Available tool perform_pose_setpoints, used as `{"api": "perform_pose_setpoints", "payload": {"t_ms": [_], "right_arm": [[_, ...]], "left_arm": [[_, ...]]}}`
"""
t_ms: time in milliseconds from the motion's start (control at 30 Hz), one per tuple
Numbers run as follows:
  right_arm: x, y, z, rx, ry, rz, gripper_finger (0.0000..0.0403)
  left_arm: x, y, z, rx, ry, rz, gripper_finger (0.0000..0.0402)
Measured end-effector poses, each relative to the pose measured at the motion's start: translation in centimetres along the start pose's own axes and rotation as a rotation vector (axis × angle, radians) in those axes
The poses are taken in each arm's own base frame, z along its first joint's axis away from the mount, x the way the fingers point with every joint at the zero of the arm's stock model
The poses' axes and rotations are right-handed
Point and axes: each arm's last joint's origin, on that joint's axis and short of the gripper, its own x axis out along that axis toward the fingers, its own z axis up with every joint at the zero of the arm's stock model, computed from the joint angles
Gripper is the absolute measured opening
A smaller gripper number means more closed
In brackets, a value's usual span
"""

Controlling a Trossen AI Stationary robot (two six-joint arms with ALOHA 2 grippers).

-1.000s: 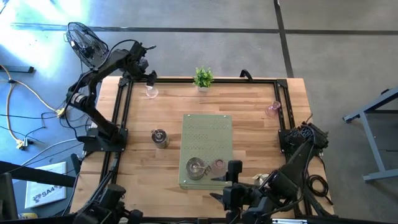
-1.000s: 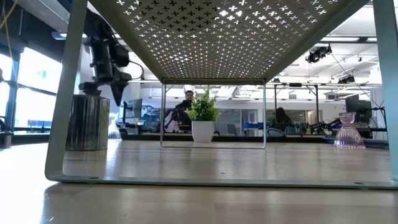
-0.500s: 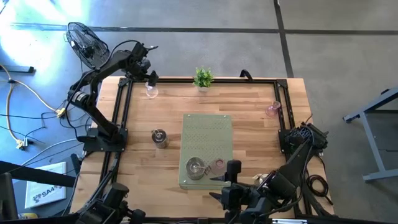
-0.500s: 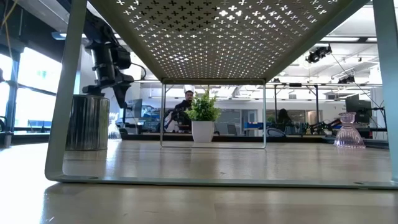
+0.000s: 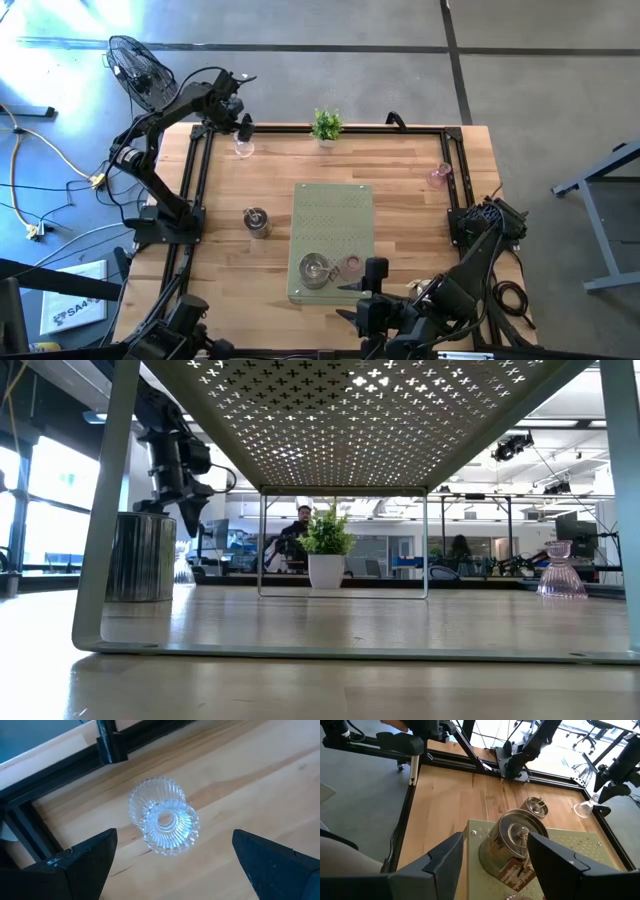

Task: Pick & Place candle stick holders
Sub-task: Put the transparent candle holder on the shelf

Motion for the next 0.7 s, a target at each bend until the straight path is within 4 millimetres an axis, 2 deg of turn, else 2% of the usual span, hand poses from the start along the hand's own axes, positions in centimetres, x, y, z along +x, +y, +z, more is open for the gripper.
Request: {"api": "perform_pose_setpoints", "payload": {"t_ms": [167,700], "right_arm": [[-0.02,-0.01,0.01,0.0,0.0,0.0,0.0216],[-0.02,0.0,0.0,0.029,0.0,0.0,0.0216]], "left_arm": [[0.0,-0.16,-0.08,0.039,0.007,-0.052,0.039],[0.08,-0.63,-0.29,0.064,0.032,0.012,0.039]]}}
